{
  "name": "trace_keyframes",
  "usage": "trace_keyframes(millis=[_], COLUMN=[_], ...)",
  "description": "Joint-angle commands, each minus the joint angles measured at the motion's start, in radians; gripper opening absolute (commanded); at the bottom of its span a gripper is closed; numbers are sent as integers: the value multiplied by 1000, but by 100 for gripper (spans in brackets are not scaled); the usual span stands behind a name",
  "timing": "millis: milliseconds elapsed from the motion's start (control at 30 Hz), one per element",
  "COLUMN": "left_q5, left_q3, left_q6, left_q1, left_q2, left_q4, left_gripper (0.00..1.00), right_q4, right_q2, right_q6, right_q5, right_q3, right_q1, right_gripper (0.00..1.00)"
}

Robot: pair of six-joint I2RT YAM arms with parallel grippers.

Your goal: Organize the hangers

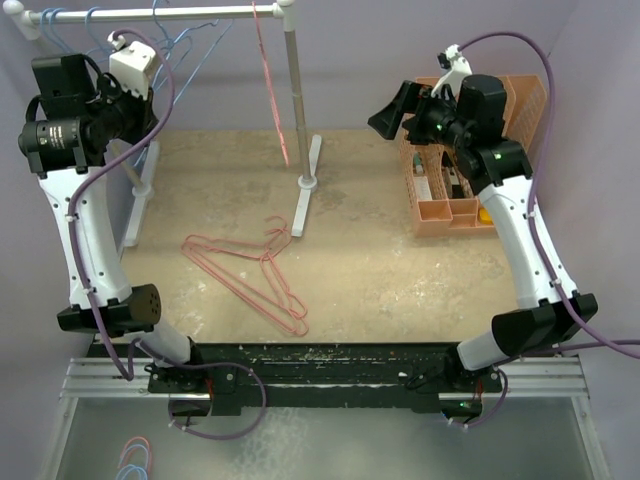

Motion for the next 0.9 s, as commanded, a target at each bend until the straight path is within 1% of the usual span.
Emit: trace_keyframes(millis=[0,100,200,367,533,667,733,867], left_q5=[25,21,6,-32,-26,-2,-13,-38], left_q3=[48,62,111,138,145,148,168,238], left_q6=[-35,-49,-63,-73,-73,-75,-73,-66], left_q1=[14,26,45,59,104,129,129,142], left_q2=[65,96,137,159,203,195,196,253], left_q4=[-29,-12,-14,31,23,33,33,-8], left_gripper=[0,0,0,0,0,0,0,0], right_q4=[55,55,59,74,95,100,100,107], right_q2=[-30,-32,-31,-33,-34,-38,-35,-24], right_q6=[8,4,3,18,33,32,35,44], right_q5=[-26,-26,-27,-56,-93,-93,-93,-99], right_q3=[-15,-23,-36,-63,-92,-105,-107,-112], right_q1=[-3,-3,-3,-3,-3,-3,-3,-3], right_gripper=[100,100,100,100,100,100,100,100])
